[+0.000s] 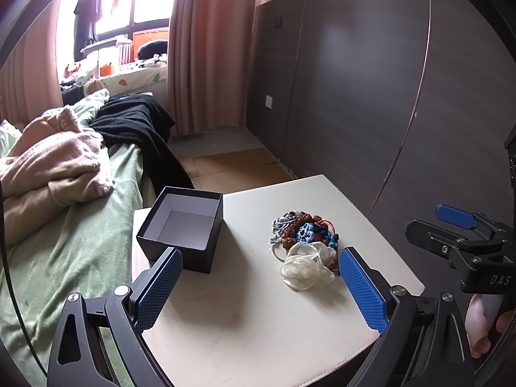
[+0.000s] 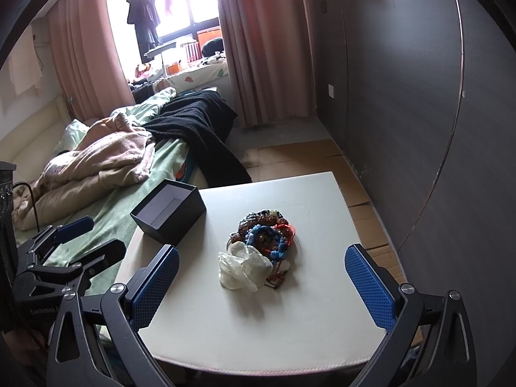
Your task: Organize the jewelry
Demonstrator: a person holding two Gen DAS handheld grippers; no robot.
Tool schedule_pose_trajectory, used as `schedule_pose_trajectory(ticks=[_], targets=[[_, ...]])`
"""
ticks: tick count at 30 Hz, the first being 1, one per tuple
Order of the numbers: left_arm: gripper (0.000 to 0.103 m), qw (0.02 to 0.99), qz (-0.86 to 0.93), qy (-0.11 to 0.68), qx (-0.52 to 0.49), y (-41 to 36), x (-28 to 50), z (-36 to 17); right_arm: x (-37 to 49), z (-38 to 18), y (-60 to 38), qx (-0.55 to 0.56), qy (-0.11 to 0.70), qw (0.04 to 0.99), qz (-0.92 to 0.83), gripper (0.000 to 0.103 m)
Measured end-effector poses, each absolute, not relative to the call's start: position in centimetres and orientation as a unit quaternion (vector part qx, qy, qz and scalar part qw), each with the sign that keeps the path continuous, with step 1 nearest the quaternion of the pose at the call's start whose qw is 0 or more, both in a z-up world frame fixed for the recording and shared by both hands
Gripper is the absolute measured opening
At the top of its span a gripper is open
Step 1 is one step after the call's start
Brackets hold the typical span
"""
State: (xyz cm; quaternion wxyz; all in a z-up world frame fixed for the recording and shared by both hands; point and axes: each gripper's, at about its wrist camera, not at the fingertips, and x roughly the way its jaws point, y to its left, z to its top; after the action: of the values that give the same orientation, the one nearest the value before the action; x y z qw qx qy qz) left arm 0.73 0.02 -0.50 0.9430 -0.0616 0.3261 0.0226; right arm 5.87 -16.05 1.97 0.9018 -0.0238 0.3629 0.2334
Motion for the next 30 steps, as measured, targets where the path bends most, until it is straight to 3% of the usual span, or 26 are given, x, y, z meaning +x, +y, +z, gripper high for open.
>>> schedule_pose_trajectory(ticks=[21,30], targets=[[0.097,0.924,-0.009,0.375,-0.071,-1.5,6.0,-3.9,12.3,-2.7,-19.6,0.06,0.462,0.865,0.186,0.103],[0.086,0.91,-0.038,0.407,-0.069,-3.6,8.4,-6.4,14.6,-4.8,-21.5,0.11,0.499,0.844,0.162,0.103]])
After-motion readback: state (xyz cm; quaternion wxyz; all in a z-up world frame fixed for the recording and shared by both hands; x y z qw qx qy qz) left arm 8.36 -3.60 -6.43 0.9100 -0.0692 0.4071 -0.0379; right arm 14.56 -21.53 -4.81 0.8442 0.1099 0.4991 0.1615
